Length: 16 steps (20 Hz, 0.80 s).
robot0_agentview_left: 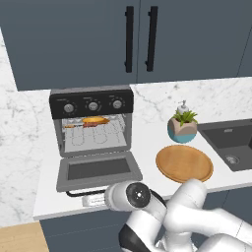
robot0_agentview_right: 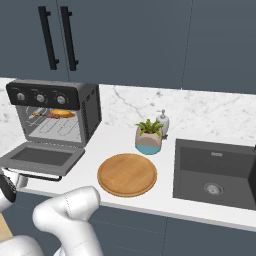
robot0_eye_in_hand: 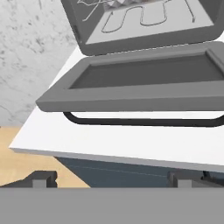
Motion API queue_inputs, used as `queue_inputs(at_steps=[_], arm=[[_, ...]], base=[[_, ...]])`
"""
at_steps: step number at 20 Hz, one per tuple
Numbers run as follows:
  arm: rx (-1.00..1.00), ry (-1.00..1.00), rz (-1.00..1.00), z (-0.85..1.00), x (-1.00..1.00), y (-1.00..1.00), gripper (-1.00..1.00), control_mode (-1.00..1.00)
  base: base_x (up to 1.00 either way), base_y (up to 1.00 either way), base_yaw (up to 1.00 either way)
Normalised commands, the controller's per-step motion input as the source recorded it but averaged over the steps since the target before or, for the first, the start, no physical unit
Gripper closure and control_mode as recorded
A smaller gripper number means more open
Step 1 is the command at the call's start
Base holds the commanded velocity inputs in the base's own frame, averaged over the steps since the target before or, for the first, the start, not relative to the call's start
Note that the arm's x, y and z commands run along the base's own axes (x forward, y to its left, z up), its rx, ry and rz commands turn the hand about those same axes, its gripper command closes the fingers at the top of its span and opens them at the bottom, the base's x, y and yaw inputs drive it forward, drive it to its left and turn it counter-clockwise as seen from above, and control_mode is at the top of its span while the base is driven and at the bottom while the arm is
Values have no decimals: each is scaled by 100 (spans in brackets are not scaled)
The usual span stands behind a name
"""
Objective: Pick up the kebab skewer and baguette bread, and place them inside the toaster oven. Close the toaster oven door and start by setting the timer.
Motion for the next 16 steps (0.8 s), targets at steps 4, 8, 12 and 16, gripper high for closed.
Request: queue_inputs(at_steps=[4, 8, 12, 16], arm=[[0, 0, 0, -16, -7, 1, -100, -100], [0, 0, 0, -8, 2, 2, -100, -100], [0, 0, 0, -6, 19, 4, -100, -100], [0, 0, 0, -16, 29, 11, -100, -100]], base=[[0, 0, 0], [0, 0, 0], [0, 0, 0], [0, 0, 0]])
